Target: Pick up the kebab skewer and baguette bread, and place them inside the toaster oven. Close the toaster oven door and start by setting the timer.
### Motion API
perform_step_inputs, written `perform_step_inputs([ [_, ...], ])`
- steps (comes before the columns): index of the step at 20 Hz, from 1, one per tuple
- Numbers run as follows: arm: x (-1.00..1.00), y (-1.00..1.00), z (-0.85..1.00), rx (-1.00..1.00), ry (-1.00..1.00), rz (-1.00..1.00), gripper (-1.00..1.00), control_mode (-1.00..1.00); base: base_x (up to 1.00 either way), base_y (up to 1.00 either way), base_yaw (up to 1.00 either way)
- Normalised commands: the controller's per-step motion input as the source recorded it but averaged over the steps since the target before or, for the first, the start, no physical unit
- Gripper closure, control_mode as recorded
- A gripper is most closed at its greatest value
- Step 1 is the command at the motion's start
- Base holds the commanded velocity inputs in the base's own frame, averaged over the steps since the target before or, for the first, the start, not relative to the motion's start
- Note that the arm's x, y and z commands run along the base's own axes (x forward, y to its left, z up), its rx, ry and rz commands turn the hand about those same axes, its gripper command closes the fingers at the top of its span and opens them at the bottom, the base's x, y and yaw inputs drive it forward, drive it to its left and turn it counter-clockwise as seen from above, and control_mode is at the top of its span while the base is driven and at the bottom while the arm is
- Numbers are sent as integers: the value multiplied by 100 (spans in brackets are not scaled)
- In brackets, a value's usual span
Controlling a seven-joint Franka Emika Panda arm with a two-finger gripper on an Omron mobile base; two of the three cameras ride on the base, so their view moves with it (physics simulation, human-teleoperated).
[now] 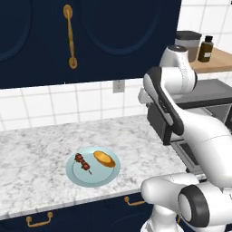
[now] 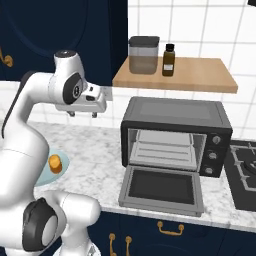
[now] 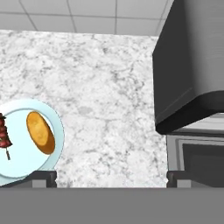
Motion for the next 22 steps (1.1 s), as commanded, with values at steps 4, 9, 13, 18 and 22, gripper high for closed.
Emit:
perform_step_inputs([
  [4,-73,-95,0,11,-10,5,-100,-100,0,0,0],
  [9,-84,-100,0,13,-11,2,-100,-100,0,0,0],
  [13,-77,-100,-5,7,-14,0,-100,-100,0,0,0],
  [18,0,-92,-16,3,-23,0,-100,-100,0,0,0],
  [22,27,-60,-26,4,-33,0,-100,-100,0,0,0],
])
